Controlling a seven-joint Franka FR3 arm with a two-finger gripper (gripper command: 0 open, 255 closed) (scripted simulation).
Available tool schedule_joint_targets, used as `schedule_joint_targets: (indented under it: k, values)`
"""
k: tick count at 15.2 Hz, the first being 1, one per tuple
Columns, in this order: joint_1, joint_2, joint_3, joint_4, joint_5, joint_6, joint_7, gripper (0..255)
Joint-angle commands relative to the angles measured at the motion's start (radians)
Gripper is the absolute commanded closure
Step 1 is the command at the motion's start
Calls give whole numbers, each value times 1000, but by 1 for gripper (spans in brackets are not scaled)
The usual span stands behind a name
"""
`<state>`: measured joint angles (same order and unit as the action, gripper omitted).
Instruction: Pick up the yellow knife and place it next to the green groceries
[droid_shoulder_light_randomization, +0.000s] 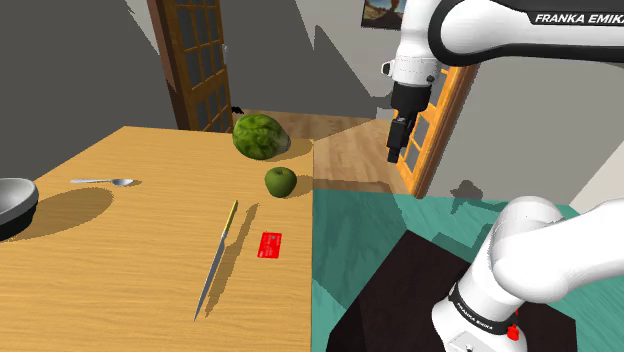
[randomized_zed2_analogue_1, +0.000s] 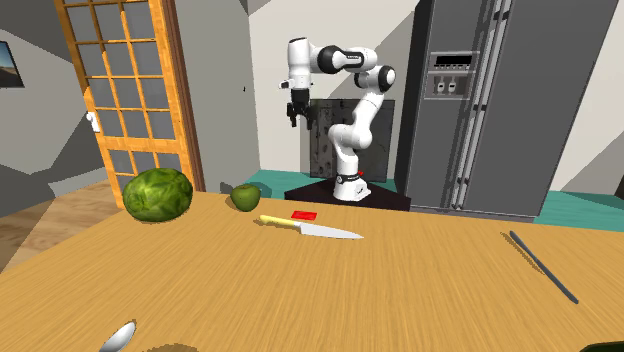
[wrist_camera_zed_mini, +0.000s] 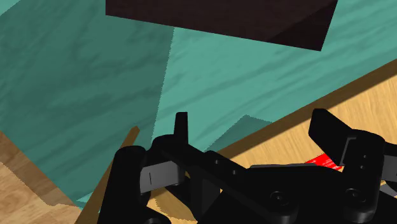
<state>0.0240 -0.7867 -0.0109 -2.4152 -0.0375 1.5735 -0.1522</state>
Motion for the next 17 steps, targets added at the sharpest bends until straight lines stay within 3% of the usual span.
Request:
schedule_joint_targets:
  k: [1,9,17]
  values:
    - [0,0,0,0,0,0,0,0]
    - [7,60,205,-64,153,142,362,0]
    - [-16,256,413,-12,242,319,718,0]
